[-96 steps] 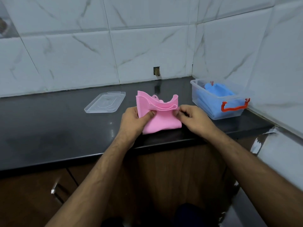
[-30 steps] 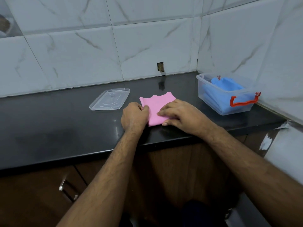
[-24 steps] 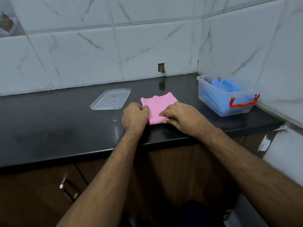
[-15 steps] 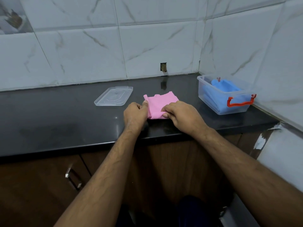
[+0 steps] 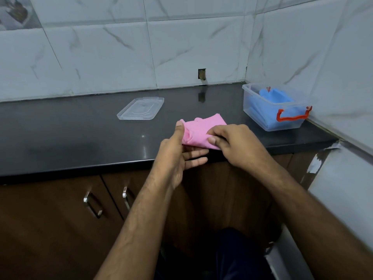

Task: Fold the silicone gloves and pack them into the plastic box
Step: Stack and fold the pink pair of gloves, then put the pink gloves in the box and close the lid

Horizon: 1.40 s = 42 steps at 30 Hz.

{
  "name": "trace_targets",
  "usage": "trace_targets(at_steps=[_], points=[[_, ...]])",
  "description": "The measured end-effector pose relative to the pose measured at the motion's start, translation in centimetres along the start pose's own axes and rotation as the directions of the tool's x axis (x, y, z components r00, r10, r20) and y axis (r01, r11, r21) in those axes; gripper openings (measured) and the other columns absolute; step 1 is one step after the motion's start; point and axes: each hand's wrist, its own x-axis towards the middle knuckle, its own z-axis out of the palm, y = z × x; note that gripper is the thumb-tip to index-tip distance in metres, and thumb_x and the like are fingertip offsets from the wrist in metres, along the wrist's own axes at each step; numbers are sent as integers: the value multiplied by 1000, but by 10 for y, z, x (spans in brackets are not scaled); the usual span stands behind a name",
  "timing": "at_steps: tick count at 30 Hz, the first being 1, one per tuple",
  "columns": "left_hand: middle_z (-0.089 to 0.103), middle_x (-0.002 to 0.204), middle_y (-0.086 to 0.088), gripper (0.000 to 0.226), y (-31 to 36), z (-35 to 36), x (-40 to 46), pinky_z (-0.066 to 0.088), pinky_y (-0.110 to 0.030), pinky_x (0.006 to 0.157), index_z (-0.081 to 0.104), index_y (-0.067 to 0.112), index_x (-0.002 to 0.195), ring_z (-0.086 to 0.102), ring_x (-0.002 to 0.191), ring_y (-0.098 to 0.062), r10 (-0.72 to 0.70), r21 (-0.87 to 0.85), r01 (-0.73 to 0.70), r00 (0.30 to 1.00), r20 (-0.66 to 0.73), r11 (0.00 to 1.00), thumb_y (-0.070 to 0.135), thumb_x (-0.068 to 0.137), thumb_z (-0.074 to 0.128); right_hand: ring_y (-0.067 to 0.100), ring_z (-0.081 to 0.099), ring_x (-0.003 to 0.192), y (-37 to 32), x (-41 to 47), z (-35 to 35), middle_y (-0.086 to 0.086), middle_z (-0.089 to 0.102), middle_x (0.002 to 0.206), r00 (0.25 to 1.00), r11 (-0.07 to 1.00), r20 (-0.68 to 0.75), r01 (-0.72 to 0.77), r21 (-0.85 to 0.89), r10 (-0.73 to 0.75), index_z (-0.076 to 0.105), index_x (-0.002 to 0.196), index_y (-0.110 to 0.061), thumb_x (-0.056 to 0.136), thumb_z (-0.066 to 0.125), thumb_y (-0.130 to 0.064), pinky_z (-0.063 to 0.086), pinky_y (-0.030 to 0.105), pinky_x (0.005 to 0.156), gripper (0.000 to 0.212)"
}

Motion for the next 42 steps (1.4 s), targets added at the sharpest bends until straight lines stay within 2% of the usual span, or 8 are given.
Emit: trace_targets(at_steps=[8,12,16,20,27,34,37,42], points=[[72,83,-21,23,-3,29,-4,55,-29,38,58,-6,112,71,49,-29,-136,-201,129,991,-21,971,10,97,66,6,48,101,4,-37,-31,-16,70,110,959,957,21,284,-62,-283,71,116,-31,99,59,-33,42,38,87,21],[71,91,-20,23,-3,52,-2,53,-28,36,57,-1,118,74,53,-27,-60,-296,50,998,-26,954,8,98,63,16,48,125,19,-48,-32,-12,61,130,958,979,-277,127,161,-79,73,118,-29,99,53,-42,42,50,102,31],[73,108,-20,33,7,79,3,55,-34,38,55,6,129,76,63,-29,80,-307,-75,997,3,949,10,98,65,5,53,124,30,-46,-42,-5,61,131,881,910,-432,6,415,191,69,121,-27,101,42,-53,43,17,99,42],[72,116,-17,34,17,100,7,56,-39,43,55,11,127,78,72,-29,213,-226,-195,975,59,954,12,96,67,-3,62,109,43,-32,-70,-23,66,118,894,673,-190,-152,723,406,65,118,-40,93,37,-73,52,16,84,50],[72,119,-13,35,20,127,17,55,-40,42,53,14,128,78,82,-33,303,-188,-265,928,216,946,16,96,69,36,66,116,72,7,-135,15,71,121,898,565,176,-395,725,403,58,132,-10,98,51,-56,48,55,104,57],[76,116,-6,45,19,155,49,61,-50,58,58,19,127,77,97,-31,282,-103,-267,942,184,958,32,88,75,30,69,110,92,41,-155,11,74,115,882,643,48,-379,666,469,67,118,-9,105,49,-36,53,47,99,34],[79,111,-3,35,29,164,73,61,-34,61,63,17,124,77,94,-22,301,-36,-300,932,201,953,31,94,72,29,70,107,101,58,-160,11,73,116,887,709,-47,-334,621,460,67,121,-11,106,48,-29,55,45,94,30],[80,100,-1,30,59,164,124,58,-30,54,70,18,117,76,79,-12,334,167,-440,835,437,882,38,96,67,21,64,91,118,98,-178,0,70,99,879,876,-277,-260,406,389,66,108,-15,105,44,-32,51,33,78,28]])
